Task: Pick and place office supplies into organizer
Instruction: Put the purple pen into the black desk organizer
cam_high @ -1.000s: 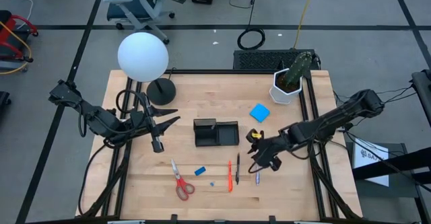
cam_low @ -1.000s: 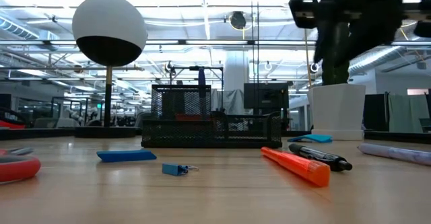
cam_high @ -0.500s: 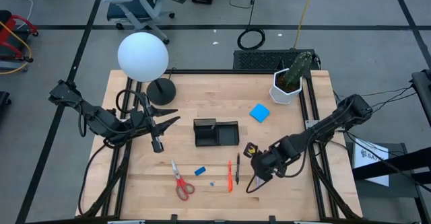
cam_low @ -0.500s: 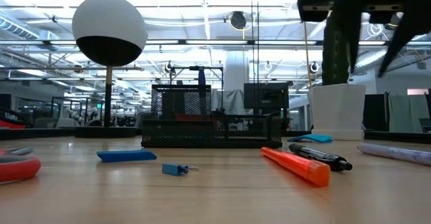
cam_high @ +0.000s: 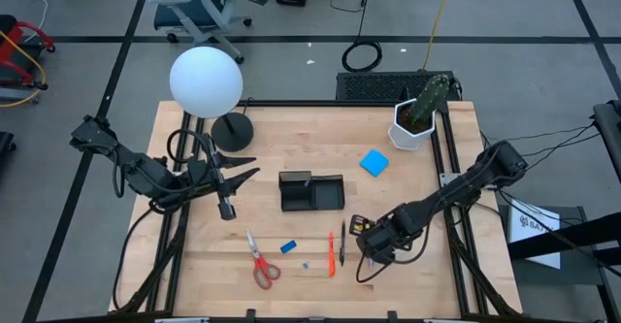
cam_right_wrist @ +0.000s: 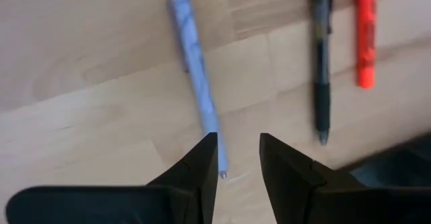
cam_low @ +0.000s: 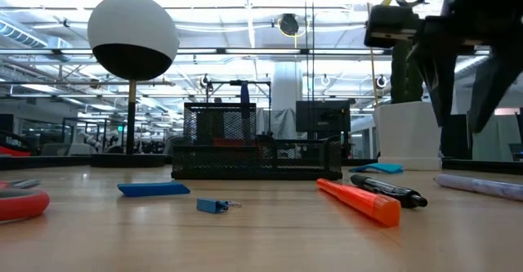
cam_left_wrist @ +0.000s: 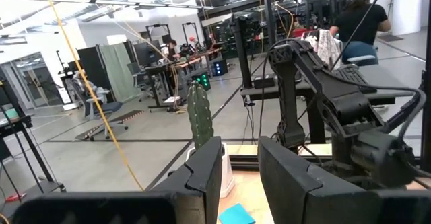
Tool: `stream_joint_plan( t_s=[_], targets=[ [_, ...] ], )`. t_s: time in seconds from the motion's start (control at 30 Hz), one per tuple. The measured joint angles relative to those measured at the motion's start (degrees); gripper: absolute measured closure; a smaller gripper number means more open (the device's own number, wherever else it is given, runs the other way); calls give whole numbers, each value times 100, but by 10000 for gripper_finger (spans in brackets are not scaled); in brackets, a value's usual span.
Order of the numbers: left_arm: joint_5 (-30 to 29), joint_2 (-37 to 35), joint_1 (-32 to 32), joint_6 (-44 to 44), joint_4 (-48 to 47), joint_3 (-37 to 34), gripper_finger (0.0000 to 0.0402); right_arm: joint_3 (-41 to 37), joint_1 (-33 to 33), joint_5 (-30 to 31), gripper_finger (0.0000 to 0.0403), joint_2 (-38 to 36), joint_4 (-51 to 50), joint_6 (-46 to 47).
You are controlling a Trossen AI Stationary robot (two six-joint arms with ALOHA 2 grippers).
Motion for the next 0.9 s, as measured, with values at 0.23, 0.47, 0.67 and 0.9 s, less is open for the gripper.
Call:
stream_joint_plan(
  t_s=[0.23, 0.47, 0.67, 0.9],
  targets=[
    [0, 0, 0, 0, -2, 0, 298, 0, 44, -286, 303, 163, 32, -290],
    [0, 0, 0, 0, -1, 0, 298, -1, 21, -548, 303, 174, 238, -444],
    [0, 0, 0, 0, 0, 0, 298, -1, -40, -624, 303, 354, 342, -547],
    [1, 0, 0, 0, 0, 0, 298, -2, -51, -926, 303, 870, 441, -676]
  ],
)
